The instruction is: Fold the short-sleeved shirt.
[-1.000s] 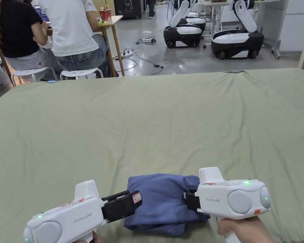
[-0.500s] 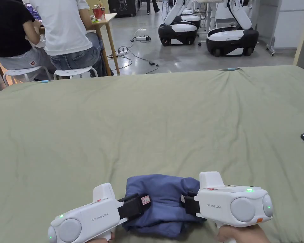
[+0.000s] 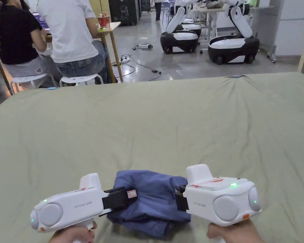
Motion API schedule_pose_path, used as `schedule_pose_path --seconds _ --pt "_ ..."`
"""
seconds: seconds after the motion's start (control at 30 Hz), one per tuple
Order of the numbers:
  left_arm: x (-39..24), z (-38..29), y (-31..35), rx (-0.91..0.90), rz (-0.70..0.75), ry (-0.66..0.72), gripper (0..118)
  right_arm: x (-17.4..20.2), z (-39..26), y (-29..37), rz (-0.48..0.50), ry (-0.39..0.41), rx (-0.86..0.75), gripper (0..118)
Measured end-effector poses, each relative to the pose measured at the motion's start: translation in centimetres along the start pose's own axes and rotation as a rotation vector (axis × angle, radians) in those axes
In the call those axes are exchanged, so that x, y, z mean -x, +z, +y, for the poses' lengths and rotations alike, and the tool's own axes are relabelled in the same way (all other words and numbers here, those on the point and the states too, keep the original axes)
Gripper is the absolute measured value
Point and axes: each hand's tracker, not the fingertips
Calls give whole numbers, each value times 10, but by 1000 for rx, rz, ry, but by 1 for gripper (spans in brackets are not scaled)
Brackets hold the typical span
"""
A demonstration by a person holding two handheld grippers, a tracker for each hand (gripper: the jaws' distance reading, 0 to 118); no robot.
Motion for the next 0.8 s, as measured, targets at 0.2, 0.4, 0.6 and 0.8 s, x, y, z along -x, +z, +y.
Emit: schedule_pose_path --seconds 0.2,0.4,0.6,0.8 --pt "90 34 84 -29 83 -31 26 78 32 -35 84 85 -30 0" --pt "201 62 173 -79 164 1 26 147 58 -94 206 143 -35 0" --pt "284 77 224 -133 322 57 26 205 69 -148 188 217 -53 0" --pt "293 74 221 -144 342 86 28 221 68 -171 184 233 -35 0"
